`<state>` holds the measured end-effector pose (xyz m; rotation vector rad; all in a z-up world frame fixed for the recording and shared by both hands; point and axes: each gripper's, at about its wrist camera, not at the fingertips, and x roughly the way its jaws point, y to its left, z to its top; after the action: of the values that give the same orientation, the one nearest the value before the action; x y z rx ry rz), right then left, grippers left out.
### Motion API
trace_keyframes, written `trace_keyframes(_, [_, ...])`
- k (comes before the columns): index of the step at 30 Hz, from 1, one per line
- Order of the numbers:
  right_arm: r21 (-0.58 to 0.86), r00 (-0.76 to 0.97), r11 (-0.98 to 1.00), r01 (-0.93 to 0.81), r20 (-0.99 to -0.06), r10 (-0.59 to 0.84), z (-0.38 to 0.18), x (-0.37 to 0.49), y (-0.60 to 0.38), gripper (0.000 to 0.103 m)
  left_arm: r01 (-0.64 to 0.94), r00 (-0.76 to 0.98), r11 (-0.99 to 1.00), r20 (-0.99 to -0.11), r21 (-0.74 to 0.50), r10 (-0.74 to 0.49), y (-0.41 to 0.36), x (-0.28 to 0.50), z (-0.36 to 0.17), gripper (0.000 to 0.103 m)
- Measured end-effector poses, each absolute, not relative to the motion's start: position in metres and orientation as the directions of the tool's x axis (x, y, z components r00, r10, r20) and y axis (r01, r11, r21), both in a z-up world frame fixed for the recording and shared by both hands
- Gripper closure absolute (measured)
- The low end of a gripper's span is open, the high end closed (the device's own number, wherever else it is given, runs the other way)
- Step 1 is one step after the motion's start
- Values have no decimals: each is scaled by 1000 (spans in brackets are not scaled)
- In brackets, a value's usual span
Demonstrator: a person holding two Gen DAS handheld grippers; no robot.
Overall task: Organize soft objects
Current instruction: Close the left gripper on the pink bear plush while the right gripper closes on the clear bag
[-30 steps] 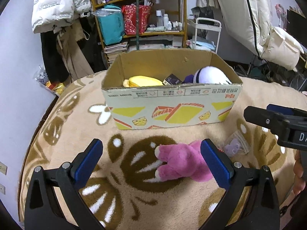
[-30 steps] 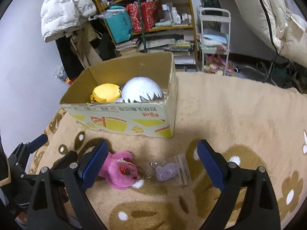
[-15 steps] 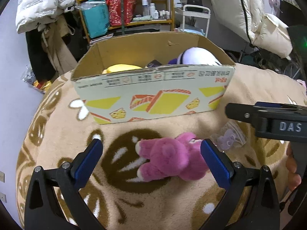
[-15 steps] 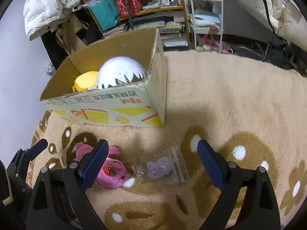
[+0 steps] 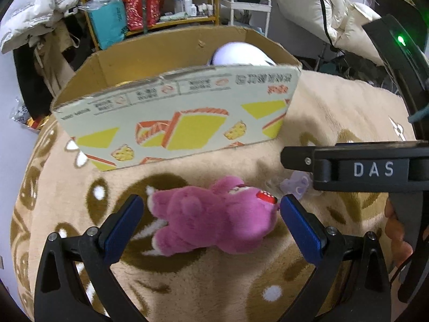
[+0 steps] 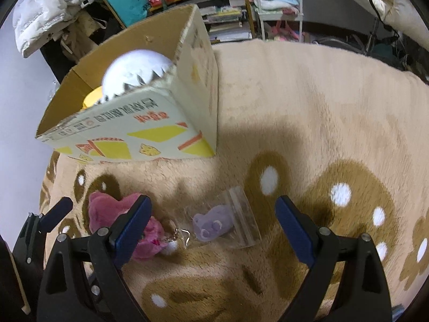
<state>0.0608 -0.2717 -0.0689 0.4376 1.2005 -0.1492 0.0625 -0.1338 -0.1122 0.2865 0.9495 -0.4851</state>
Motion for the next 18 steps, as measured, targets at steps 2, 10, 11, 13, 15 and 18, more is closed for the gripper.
trace_keyframes(2, [255, 351, 902, 347, -928, 128, -73, 62, -274, 5, 532, 475, 846, -839, 35, -264, -138, 63, -116, 2])
trace_keyframes(10, [248, 297, 906, 344, -944, 146, -87, 67, -274, 5, 539, 447, 841, -865, 56, -229, -148, 65, -131, 2])
trace_keyframes(11, [247, 293, 907, 342, -945, 147, -88, 68, -273, 5, 538, 442, 841, -868, 56, -226, -149, 66, -133, 2])
trace_keyframes(13, [238, 280, 911, 337, -949, 144, -90, 70, -271, 6, 537, 437, 842, -873, 60, -217, -151, 67, -136, 2])
trace_keyframes(15, [229, 268, 914, 335, -953, 140, -93, 72, -269, 7, 534, 434, 842, -878, 69, -203, -152, 68, -140, 2])
trace_keyframes(18, [210, 255, 919, 334, -959, 127, -96, 74, -265, 8, 528, 430, 846, -882, 74, -192, -155, 71, -145, 2])
